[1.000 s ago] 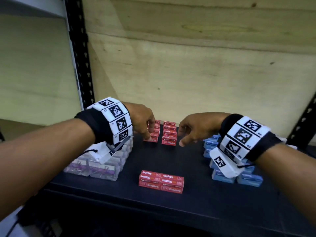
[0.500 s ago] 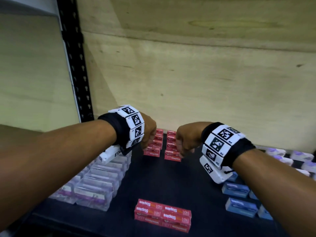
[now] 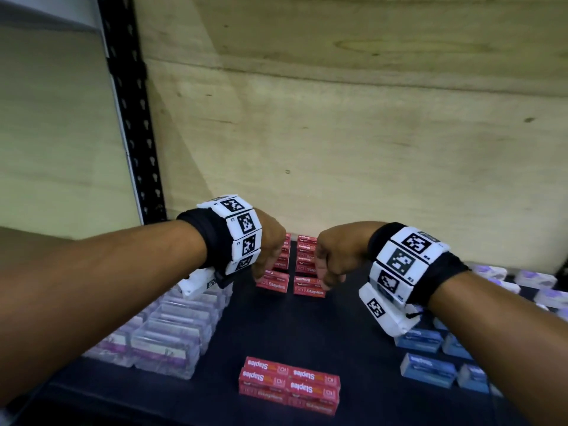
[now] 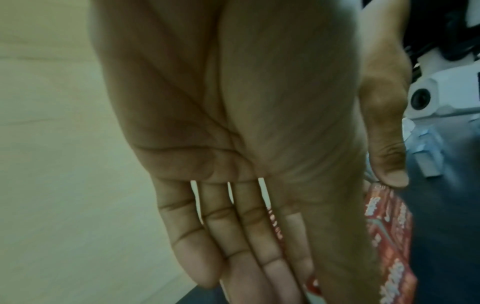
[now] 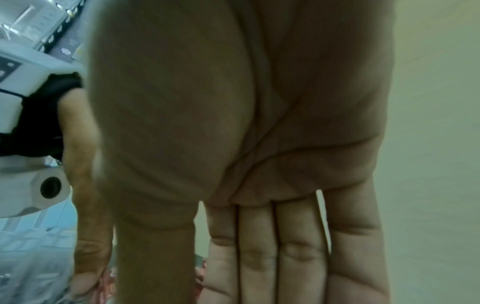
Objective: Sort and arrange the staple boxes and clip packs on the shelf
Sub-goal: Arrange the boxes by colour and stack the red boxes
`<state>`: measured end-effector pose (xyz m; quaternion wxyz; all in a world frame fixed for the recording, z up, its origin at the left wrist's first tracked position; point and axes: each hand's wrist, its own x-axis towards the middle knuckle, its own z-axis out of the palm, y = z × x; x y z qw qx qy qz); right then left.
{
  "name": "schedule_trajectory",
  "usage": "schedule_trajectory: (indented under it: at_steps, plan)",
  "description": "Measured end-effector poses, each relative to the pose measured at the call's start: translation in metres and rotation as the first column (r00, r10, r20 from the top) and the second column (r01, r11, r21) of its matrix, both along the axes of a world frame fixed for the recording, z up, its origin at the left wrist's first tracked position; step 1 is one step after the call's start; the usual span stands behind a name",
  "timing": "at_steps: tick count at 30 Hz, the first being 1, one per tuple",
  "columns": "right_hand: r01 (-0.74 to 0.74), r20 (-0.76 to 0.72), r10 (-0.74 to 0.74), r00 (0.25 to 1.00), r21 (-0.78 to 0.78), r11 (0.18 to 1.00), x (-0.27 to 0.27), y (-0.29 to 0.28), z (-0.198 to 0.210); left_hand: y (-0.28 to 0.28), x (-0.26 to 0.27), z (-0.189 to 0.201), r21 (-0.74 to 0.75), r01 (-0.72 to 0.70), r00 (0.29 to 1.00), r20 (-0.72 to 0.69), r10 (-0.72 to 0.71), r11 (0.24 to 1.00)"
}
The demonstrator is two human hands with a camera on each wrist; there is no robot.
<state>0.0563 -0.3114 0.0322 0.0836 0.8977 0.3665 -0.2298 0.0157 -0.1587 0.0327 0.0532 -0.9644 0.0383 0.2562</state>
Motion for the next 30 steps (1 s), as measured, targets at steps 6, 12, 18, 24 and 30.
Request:
schedule_trajectory:
  at_steps: [6, 12, 18, 24, 30]
  plan:
    - [-0.018, -0.043, 0.016, 0.999, -0.038, 0.999, -0.031, -0.020, 0.001, -0.012, -0.035, 0.000, -0.028, 0.005, 1.000, -0.021, -0.006, 1.000]
    - [-0.034, -0.099, 0.031, 0.995, -0.037, 0.999, -0.068, -0.037, 0.001, -0.024, -0.071, -0.005, -0.030, 0.032, 1.000, 0.000, -0.032, 0.999]
    - [-0.046, -0.123, 0.041, 0.992, -0.041, 0.998, -0.089, -0.053, -0.003, -0.026, -0.098, -0.011, -0.045, 0.017, 0.999, -0.029, -0.018, 0.999]
    - [-0.049, -0.093, 0.048, 0.995, -0.007, 0.999, -0.096, -0.063, -0.004, -0.025, -0.111, -0.008, -0.044, 0.057, 0.993, -0.102, -0.062, 0.997]
    - [-0.065, -0.147, 0.063, 0.987, -0.010, 0.998, -0.096, -0.067, -0.001, -0.024, -0.114, -0.003, -0.053, 0.112, 0.987, -0.108, -0.117, 0.992]
